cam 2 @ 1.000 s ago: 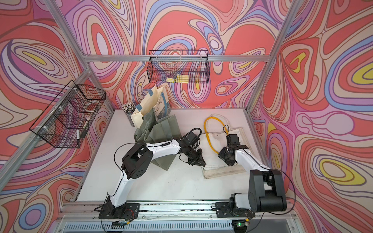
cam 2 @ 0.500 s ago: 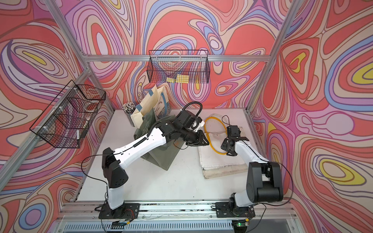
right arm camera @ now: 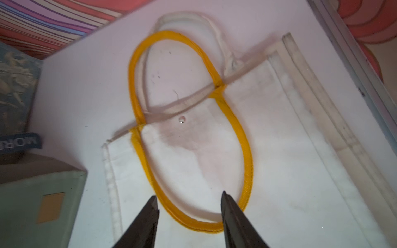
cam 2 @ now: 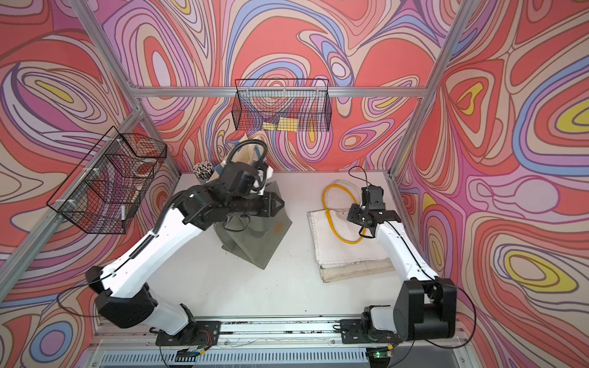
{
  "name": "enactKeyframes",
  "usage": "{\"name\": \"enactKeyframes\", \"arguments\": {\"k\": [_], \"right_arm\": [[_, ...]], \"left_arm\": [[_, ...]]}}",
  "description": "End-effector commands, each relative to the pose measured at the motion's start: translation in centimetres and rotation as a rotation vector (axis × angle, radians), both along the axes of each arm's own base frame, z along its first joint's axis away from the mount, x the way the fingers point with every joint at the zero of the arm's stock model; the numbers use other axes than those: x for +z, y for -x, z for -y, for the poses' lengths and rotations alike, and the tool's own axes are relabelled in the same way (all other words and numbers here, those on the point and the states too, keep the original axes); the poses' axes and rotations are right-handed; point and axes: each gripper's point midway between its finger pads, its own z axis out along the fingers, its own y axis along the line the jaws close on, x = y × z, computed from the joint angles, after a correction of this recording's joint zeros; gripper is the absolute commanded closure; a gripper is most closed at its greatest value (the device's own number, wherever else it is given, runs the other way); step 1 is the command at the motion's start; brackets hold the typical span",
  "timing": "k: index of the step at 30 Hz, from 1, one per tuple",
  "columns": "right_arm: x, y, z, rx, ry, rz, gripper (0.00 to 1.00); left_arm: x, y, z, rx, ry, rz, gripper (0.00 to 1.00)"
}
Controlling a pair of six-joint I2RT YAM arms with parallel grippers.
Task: Put away the canvas bag
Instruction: Place the canvas bag at the center of the board, then pick up the canvas bag from the center of the board.
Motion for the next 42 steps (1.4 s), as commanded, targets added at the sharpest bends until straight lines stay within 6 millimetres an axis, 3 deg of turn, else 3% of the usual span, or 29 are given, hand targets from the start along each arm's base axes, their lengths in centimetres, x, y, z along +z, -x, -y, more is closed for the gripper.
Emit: {"name": "enactKeyframes", "arguments": {"k": [1,6,9,13,17,21,22,25,34,42], "right_arm": [[1.0,1.1,-3.6,0.163,-0.032,-0.001,0.47],[1.8,2.0,-9.3,0.34,-0.059,0.021,0.46],[2.5,2.0,-12.7,0.433,-0.087,0.05,0.45],[3.3,1.7,-17.2,0.547,-0.084,0.083,0.44],[3.6,1.1,-20.7,0.629,-0.081,0.096,0.44],[3.9,0.5,-23.9,0.693,-0.09,0.111,0.44],[3.8,0.3,-24.6,0.699,-0.089,0.108,0.44],[3.6,-0.3,-26.3,0.714,-0.095,0.1,0.44],[3.1,-1.6,-32.0,0.781,-0.103,0.103,0.45],[3.2,-2.6,-33.4,0.78,-0.12,0.117,0.44]], "left_arm": [[0.0,1.0,-7.3,0.151,-0.097,0.024,0.56],[0.7,2.8,-13.4,0.254,-0.134,0.049,0.39],[0.2,3.6,-15.1,0.257,-0.154,0.029,0.27],[-2.6,3.1,-16.6,0.252,-0.122,-0.071,0.19],[-4.4,2.3,-16.4,0.204,-0.076,-0.078,0.15],[-5.8,1.2,-16.9,0.168,-0.163,-0.034,0.11],[-6.0,0.9,-17.3,0.184,-0.181,-0.018,0.06],[-5.8,0.1,-16.9,0.16,-0.174,0.037,0.01],[-5.8,-1.3,-13.6,-0.014,-0.098,0.115,0.01],[-9.1,-1.6,-13.5,-0.063,-0.162,0.002,0.01]]}}
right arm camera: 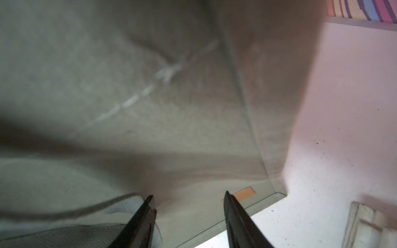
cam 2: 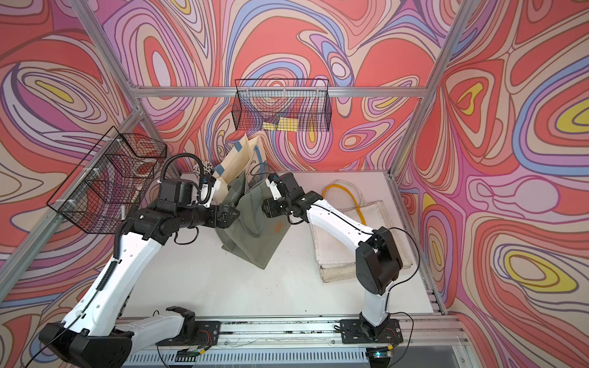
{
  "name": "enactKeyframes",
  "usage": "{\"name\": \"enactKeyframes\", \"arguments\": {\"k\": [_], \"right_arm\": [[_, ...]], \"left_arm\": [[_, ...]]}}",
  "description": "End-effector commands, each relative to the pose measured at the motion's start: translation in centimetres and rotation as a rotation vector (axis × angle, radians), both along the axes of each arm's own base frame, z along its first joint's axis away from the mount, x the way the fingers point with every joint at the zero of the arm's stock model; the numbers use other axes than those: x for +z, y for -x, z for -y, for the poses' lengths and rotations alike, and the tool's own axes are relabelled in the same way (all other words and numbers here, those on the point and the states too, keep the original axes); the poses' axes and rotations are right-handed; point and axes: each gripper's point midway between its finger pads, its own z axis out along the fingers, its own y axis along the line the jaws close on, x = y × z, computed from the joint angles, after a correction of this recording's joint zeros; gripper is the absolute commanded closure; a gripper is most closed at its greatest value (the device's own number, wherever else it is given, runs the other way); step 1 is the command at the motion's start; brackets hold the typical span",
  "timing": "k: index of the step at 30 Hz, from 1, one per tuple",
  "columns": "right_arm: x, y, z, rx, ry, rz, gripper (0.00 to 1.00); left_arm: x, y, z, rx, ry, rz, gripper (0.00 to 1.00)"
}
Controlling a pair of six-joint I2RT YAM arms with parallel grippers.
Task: Put away the canvas bag
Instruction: Pick up the canvas bag from the center of the board.
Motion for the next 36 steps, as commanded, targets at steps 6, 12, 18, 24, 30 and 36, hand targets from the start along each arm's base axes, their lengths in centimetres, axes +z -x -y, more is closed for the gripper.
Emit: {"name": "enactKeyframes", "arguments": {"k": [6,12,18,24,30,36], "right_arm": [[0.5,-0.9,-1.2,-0.008,-0.034,0.017,0.44],[0.6,-1.2,-1.4,-0.014,-0.04,0.019,0.44],[1.9,-1.1,-1.0,-0.015,-0.035,0.049,0.44],[4.7,-0.1,2.7,-0.062,0.059,0.169,0.43],[7.9,4.2,5.5,-0.022,0.012,0.265,0.41],[9.7,10.2,4.3,0.141,-0.066,0.429,0.37]], "left_arm": [[-2.0,0.3,1.3,-0.105,0.005,-0.065,0.07],[-3.6,0.3,1.0,-0.098,-0.027,-0.135,0.28],[-4.3,-0.2,1.5,-0.044,0.034,-0.203,0.72],[-1.6,-0.3,1.1,0.107,0.138,-0.213,1.0],[3.8,1.4,-0.1,0.316,0.243,-0.129,1.0],[4.4,2.8,-0.2,0.449,0.264,-0.158,1.0]]}}
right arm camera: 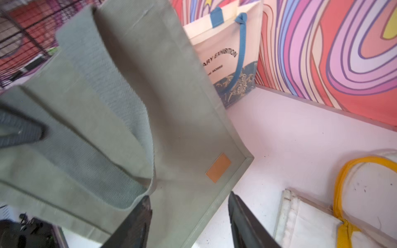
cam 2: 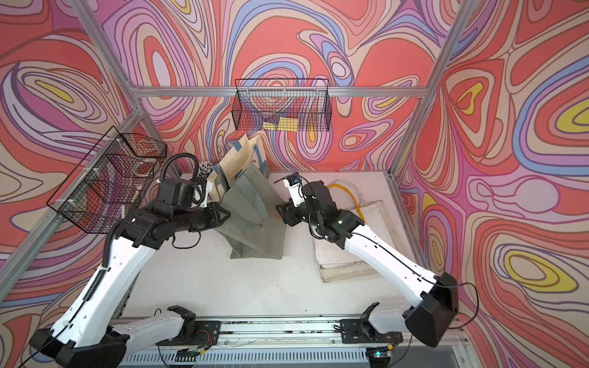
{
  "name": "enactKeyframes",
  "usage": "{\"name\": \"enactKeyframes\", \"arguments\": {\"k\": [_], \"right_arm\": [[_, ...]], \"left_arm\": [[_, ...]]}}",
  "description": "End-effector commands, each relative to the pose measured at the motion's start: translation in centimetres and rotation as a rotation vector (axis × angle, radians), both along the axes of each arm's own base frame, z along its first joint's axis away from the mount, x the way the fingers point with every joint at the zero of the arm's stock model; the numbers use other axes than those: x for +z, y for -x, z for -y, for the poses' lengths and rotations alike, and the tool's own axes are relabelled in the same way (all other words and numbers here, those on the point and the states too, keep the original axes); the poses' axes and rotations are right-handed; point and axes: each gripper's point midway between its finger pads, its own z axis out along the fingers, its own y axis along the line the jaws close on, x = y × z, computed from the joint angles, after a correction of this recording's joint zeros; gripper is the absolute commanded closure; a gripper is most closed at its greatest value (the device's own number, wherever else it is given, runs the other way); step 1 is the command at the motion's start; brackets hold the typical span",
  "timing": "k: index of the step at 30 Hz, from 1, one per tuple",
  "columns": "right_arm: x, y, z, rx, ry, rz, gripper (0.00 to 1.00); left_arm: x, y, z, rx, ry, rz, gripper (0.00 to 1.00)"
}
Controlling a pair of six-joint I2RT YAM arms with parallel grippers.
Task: Put away the canvas bag
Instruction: Pick up the canvas bag from the center of the board, then press the canvas bag.
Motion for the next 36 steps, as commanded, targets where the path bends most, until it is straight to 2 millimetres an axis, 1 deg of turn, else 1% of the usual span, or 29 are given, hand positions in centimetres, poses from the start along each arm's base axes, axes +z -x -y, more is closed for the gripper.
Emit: {"name": "enactKeyframes", "arguments": {"k": [1,4,7,11,14,16,19,25,27,28,30,32,34,36], "right_arm": [[0.0,2.5,-2.1,0.121,0.007,0.1,0.37],[-0.3,4.2,-3.3,0.16,0.012,0.151,0.34],[-0.4,5.8,-5.4,0.182,0.05,0.265,0.33],[0.1,6.4,-7.4,0.164,0.016,0.382,0.32],[0.1,7.4,-9.0,0.174,0.016,0.459,0.32],[-0.3,8.0,-10.0,0.173,0.033,0.481,0.32],[-0.2,9.0,-11.1,0.169,-0.002,0.512,0.31],[-0.2,8.5,-10.9,0.057,-0.042,0.533,0.3],[-0.4,7.9,-10.9,0.008,-0.031,0.539,0.29],[-0.4,7.5,-10.6,-0.03,-0.015,0.553,0.29],[0.7,7.3,-9.9,-0.104,-0.012,0.616,0.29],[1.5,7.2,-8.8,-0.159,-0.024,0.656,0.29],[1.5,7.1,-8.0,-0.185,-0.015,0.656,0.29],[1.1,6.9,-7.5,-0.203,0.017,0.66,0.28]], "left_arm": [[0.9,-0.4,-0.9,0.156,0.036,-0.015,1.0],[1.2,-0.7,-1.1,0.216,0.048,-0.011,1.0],[2.1,-1.1,-1.0,0.263,0.081,0.013,1.0],[3.4,-1.6,-0.8,0.3,0.112,0.045,1.0],[4.2,-2.0,-0.6,0.32,0.157,0.064,1.0],[4.6,-2.2,-0.4,0.33,0.181,0.07,1.0],[4.8,-2.4,0.2,0.328,0.224,0.07,1.0],[4.9,-2.9,2.3,0.281,0.273,0.063,1.0],[4.8,-3.2,3.1,0.261,0.281,0.056,1.0],[4.8,-3.3,3.6,0.25,0.285,0.054,1.0],[4.8,-3.4,4.2,0.231,0.282,0.047,1.0],[4.8,-3.5,4.5,0.223,0.273,0.049,1.0],[4.9,-3.7,4.6,0.221,0.276,0.053,1.0],[5.3,-3.9,5.0,0.213,0.282,0.057,1.0]]}}
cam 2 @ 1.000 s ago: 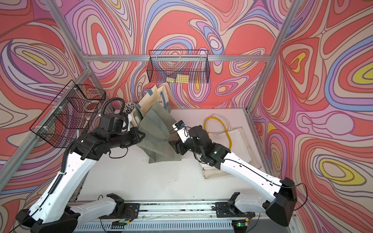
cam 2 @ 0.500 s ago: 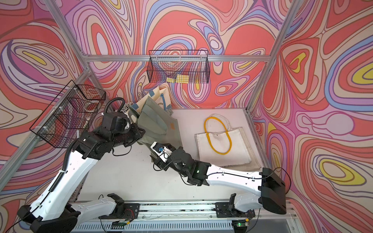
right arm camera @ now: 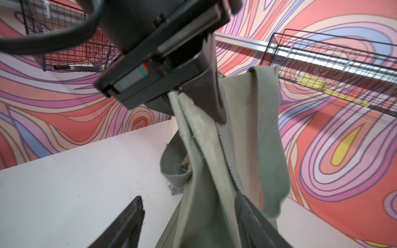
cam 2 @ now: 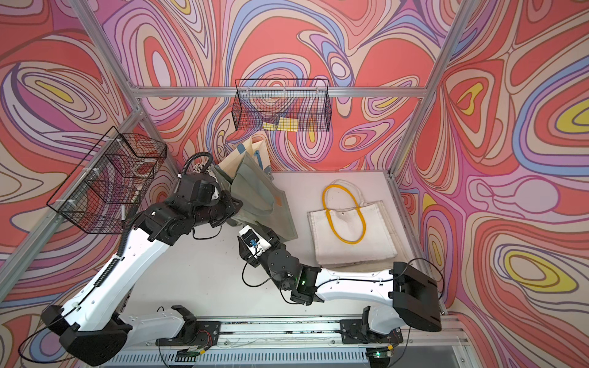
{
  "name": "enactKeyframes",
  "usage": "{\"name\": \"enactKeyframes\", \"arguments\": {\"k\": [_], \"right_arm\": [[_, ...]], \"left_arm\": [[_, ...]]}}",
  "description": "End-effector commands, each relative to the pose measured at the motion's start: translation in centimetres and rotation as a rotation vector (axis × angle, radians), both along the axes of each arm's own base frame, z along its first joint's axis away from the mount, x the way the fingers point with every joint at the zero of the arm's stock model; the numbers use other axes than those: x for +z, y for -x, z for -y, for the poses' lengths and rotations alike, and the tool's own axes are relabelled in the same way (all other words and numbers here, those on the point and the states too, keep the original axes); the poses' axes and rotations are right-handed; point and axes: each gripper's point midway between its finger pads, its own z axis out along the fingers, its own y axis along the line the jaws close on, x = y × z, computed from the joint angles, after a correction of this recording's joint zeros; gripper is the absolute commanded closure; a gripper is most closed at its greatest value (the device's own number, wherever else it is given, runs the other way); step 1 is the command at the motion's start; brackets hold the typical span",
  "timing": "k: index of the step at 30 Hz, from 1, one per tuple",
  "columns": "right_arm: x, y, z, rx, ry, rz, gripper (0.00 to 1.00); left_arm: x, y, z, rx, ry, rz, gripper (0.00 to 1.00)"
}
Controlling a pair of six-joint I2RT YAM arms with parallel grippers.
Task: Put away the canvas bag
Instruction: Press the canvas bag.
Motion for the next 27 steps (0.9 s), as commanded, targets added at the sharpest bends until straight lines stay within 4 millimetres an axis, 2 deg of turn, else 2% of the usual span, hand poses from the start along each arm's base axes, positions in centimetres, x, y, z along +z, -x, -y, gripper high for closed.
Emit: {"name": "enactKeyframes", "arguments": {"k": [1,5,8,12,16,20,24,27], "right_arm": [[1.6,-0.7,2.2,-0.116,-0.034,0.042,0.28],[2.6,0.1,3.5,-0.131,-0.081,0.038,0.28],[1.7,0.2,3.3,-0.112,-0.052,0.053,0.28],[0.2,-1.0,2.4,-0.182,-0.014,0.047,0.19],[0.2,-2.2,3.6,-0.314,-0.038,0.114,0.11],[0.1,-2.8,4.1,-0.339,-0.057,0.103,0.11],[1.1,-2.4,6.4,-0.348,-0.133,0.133,0.12],[1.0,-2.0,7.6,-0.328,-0.131,0.131,0.12]], "left_arm": [[4.6,-0.9,0.9,-0.009,0.08,0.124,1.0],[5.2,-1.4,1.4,-0.021,0.076,0.135,1.0],[5.5,-1.7,2.1,-0.034,0.089,0.138,1.0],[6.0,-2.1,3.9,-0.076,0.112,0.139,1.0],[6.8,-2.1,5.2,-0.113,0.119,0.153,1.0],[7.4,-2.0,5.7,-0.13,0.123,0.165,1.0],[7.9,-2.1,5.7,-0.128,0.123,0.177,1.0],[7.9,-2.3,5.6,-0.126,0.113,0.184,1.0]]}}
